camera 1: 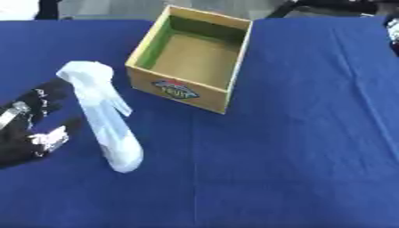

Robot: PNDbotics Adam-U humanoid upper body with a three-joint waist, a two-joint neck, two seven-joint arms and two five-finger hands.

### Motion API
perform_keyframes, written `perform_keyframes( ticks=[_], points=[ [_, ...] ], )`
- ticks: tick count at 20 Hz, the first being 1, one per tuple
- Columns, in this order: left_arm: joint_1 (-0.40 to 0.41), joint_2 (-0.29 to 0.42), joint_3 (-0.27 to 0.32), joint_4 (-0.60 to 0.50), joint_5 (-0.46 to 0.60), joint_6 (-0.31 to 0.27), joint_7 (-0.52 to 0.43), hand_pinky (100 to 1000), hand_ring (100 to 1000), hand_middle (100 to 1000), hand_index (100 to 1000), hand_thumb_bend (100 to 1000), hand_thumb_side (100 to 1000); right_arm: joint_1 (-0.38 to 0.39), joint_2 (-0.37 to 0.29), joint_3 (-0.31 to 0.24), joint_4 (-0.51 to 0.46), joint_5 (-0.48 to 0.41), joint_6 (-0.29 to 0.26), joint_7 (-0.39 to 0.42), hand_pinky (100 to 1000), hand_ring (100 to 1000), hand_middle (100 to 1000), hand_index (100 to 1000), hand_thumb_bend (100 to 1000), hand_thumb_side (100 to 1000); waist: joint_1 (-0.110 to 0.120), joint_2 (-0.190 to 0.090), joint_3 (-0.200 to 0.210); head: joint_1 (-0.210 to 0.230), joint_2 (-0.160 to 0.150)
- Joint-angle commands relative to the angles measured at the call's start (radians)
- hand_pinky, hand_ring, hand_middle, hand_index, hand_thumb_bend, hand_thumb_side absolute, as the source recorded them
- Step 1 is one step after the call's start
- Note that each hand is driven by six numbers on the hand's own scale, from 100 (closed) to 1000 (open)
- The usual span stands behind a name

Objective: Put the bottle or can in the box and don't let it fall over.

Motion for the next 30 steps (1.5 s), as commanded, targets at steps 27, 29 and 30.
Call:
perform_keyframes(
  ticks=[27, 29, 30],
  points=[
    [-0.05, 0.033, -0.077, 0.082, 0.032, -0.016, -0.071, 1000, 1000, 1000, 976, 368, 490, -0.012, -0.022, -0.005, -0.022, -0.005, 0.011, -0.003, 1000, 990, 1000, 1000, 100, 499, -0.001, -0.01, -0.005, -0.001, -0.02],
    [-0.046, 0.035, -0.075, 0.075, 0.033, -0.021, -0.077, 1000, 1000, 1000, 976, 368, 490, -0.012, -0.023, -0.005, -0.022, -0.005, 0.012, -0.002, 1000, 990, 1000, 1000, 100, 501, 0.0, -0.009, -0.005, -0.001, -0.019],
    [-0.045, 0.036, -0.075, 0.073, 0.033, -0.022, -0.082, 1000, 1000, 1000, 976, 369, 495, -0.011, -0.023, -0.004, -0.022, -0.005, 0.013, -0.003, 1000, 990, 1000, 1000, 100, 501, 0.0, -0.009, -0.006, -0.001, -0.019]
  ],
)
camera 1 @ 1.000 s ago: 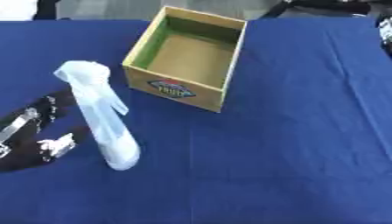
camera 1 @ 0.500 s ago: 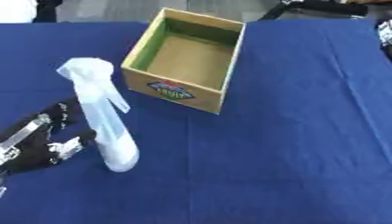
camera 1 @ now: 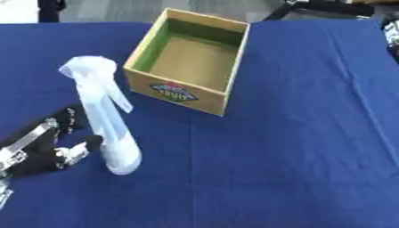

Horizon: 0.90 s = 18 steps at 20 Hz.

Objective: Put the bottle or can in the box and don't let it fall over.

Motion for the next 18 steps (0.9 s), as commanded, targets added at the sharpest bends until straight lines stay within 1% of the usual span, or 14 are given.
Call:
perform_keyframes(
  ticks=[1, 10, 18],
  points=[
    [-0.002, 0.029, 0.008, -0.023, 0.008, -0.008, -0.012, 1000, 1000, 1000, 976, 369, 499, -0.011, -0.023, -0.004, -0.022, -0.004, 0.005, -0.002, 1000, 989, 1000, 1000, 100, 501, 0.0, -0.009, -0.001, 0.001, -0.011],
    [-0.01, 0.034, -0.01, -0.013, 0.002, -0.006, -0.069, 1000, 1000, 1000, 972, 373, 535, -0.011, -0.022, -0.003, -0.022, -0.007, 0.009, -0.003, 1000, 987, 1000, 1000, 100, 504, 0.001, -0.01, -0.002, 0.002, -0.01],
    [-0.032, 0.036, -0.024, -0.013, 0.004, -0.005, -0.084, 1000, 1000, 1000, 962, 380, 526, -0.011, -0.022, -0.002, -0.022, -0.01, 0.012, -0.005, 1000, 986, 1000, 1000, 100, 505, 0.001, -0.011, -0.003, 0.005, -0.011]
  ],
)
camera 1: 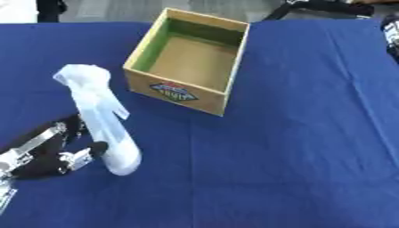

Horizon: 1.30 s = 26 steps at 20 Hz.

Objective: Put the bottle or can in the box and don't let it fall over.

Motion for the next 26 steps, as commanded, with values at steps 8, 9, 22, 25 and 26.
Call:
perform_keyframes(
  ticks=[8, 9, 22, 25, 26],
  points=[
    [-0.045, 0.033, -0.013, -0.007, -0.015, 0.008, 0.007, 1000, 1000, 1000, 951, 398, 510, -0.011, -0.021, 0.0, -0.022, -0.004, 0.005, 0.0, 1000, 985, 1000, 1000, 100, 508, 0.002, -0.012, -0.003, 0.006, -0.013],
    [-0.048, 0.032, -0.016, -0.004, -0.016, 0.01, 0.01, 1000, 1000, 1000, 950, 399, 510, -0.011, -0.021, 0.0, -0.022, -0.004, 0.005, 0.0, 1000, 985, 1000, 1000, 100, 507, 0.002, -0.012, -0.004, 0.006, -0.014],
    [-0.087, 0.023, -0.061, 0.025, -0.044, 0.025, -0.002, 1000, 1000, 1000, 921, 415, 500, -0.013, -0.021, 0.0, -0.022, -0.009, 0.006, -0.002, 1000, 985, 1000, 1000, 100, 508, 0.004, -0.011, -0.01, 0.01, -0.016],
    [-0.091, 0.022, -0.074, 0.037, -0.055, 0.029, -0.013, 1000, 1000, 1000, 915, 418, 495, -0.013, -0.02, 0.0, -0.022, -0.01, 0.006, -0.002, 1000, 985, 1000, 1000, 100, 508, 0.005, -0.01, -0.012, 0.011, -0.017],
    [-0.092, 0.022, -0.078, 0.04, -0.059, 0.03, -0.016, 1000, 1000, 1000, 913, 418, 491, -0.014, -0.02, 0.0, -0.022, -0.01, 0.005, -0.002, 1000, 985, 1000, 1000, 100, 508, 0.005, -0.01, -0.012, 0.011, -0.017]
  ],
)
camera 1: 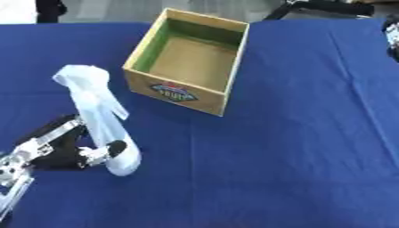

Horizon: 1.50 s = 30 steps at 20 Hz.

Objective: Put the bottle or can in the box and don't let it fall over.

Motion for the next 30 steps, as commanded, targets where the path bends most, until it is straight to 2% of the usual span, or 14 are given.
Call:
perform_keyframes(
  ticks=[1, 12, 13, 18, 20, 21, 24, 25, 28, 30],
  points=[
    [-0.014, 0.015, -0.008, 0.001, -0.014, 0.003, -0.012, 1000, 1000, 1000, 912, 417, 492, -0.013, -0.02, -0.005, -0.022, -0.002, 0.0, 0.0, 1000, 985, 1000, 1000, 100, 508, 0.001, -0.01, -0.002, 0.004, -0.016],
    [-0.016, 0.011, -0.03, 0.027, -0.017, 0.01, -0.018, 1000, 1000, 1000, 906, 408, 467, -0.015, -0.019, -0.006, -0.022, -0.004, -0.001, 0.0, 1000, 985, 1000, 1000, 100, 507, 0.002, -0.01, -0.005, 0.006, -0.019],
    [-0.016, 0.009, -0.024, 0.03, -0.012, 0.012, -0.013, 1000, 1000, 1000, 873, 332, 370, -0.014, -0.019, -0.006, -0.022, -0.004, -0.001, 0.0, 1000, 985, 1000, 1000, 100, 506, 0.002, -0.01, -0.005, 0.006, -0.02],
    [-0.017, 0.009, -0.034, 0.043, 0.022, 0.014, 0.054, 1000, 1000, 1000, 831, 259, 279, -0.015, -0.019, -0.006, -0.022, -0.005, -0.002, 0.001, 1000, 985, 1000, 1000, 100, 506, 0.002, -0.009, -0.007, 0.01, -0.022],
    [-0.018, 0.009, -0.043, 0.047, 0.031, 0.016, 0.078, 1000, 1000, 1000, 778, 207, 236, -0.015, -0.019, -0.006, -0.022, -0.006, -0.002, 0.002, 1000, 985, 1000, 1000, 100, 506, 0.002, -0.009, -0.007, 0.011, -0.022],
    [-0.018, 0.009, -0.046, 0.05, 0.036, 0.018, 0.087, 1000, 1000, 1000, 744, 116, 208, -0.015, -0.019, -0.005, -0.022, -0.006, -0.002, 0.002, 1000, 986, 1000, 1000, 100, 508, 0.002, -0.009, -0.008, 0.011, -0.021],
    [-0.018, 0.008, -0.049, 0.062, 0.054, 0.038, 0.119, 1000, 1000, 1000, 675, 100, 159, -0.015, -0.019, -0.006, -0.022, -0.006, -0.002, 0.001, 1000, 986, 1000, 1000, 100, 505, 0.003, -0.009, -0.008, 0.012, -0.021],
    [-0.019, 0.007, -0.049, 0.066, 0.06, 0.047, 0.131, 1000, 1000, 1000, 622, 100, 152, -0.015, -0.019, -0.006, -0.022, -0.007, -0.002, 0.001, 1000, 986, 1000, 1000, 100, 505, 0.003, -0.009, -0.008, 0.012, -0.021],
    [-0.021, 0.007, -0.049, 0.072, 0.076, 0.079, 0.171, 1000, 1000, 1000, 532, 100, 204, -0.015, -0.019, -0.006, -0.022, -0.007, -0.002, 0.002, 1000, 986, 1000, 1000, 100, 505, 0.003, -0.01, -0.009, 0.012, -0.022],
    [-0.022, 0.009, -0.049, 0.065, 0.076, 0.091, 0.199, 1000, 1000, 1000, 485, 100, 269, -0.015, -0.019, -0.006, -0.022, -0.008, -0.002, 0.001, 1000, 986, 1000, 1000, 100, 505, 0.003, -0.009, -0.009, 0.012, -0.021]
  ],
)
